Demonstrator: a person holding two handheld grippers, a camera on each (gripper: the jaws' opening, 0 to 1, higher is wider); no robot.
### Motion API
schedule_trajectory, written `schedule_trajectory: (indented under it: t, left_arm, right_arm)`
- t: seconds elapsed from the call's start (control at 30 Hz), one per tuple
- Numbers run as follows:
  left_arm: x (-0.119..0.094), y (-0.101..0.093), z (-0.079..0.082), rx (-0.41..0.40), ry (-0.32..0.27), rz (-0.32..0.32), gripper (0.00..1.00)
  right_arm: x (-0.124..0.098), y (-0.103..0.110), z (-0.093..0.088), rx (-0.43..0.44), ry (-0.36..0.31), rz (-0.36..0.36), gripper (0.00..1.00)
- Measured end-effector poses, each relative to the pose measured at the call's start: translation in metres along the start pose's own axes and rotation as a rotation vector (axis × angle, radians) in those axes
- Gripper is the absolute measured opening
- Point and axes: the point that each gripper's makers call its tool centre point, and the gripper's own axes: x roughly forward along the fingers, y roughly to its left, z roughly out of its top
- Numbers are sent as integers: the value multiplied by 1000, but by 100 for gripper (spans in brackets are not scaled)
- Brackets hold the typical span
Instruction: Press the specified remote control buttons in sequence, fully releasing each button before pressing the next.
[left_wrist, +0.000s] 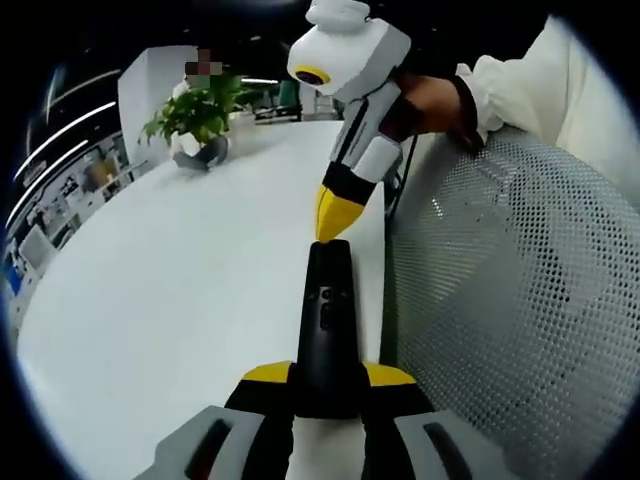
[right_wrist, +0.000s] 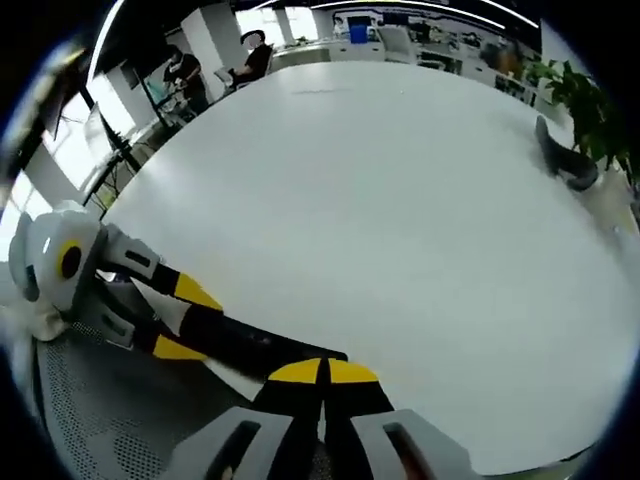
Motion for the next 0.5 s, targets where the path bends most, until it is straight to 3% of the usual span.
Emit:
schedule_trajectory:
  t: [0.27, 0.33, 0.4, 0.5]
  left_arm:
    - [0, -1, -1, 0, 5, -7, 25]
    - [0, -1, -1, 6, 5, -5, 25]
    - [0, -1, -1, 9, 5, -7, 25]
    - [0, -1, -1, 13, 4, -13, 25]
  right_arm:
    - [6, 12, -7, 23, 41, 72, 0]
    - [5, 12, -4, 9, 18, 70, 0]
    - [7, 14, -9, -9, 50, 68, 0]
    - [6, 15, -7, -40, 38, 55, 0]
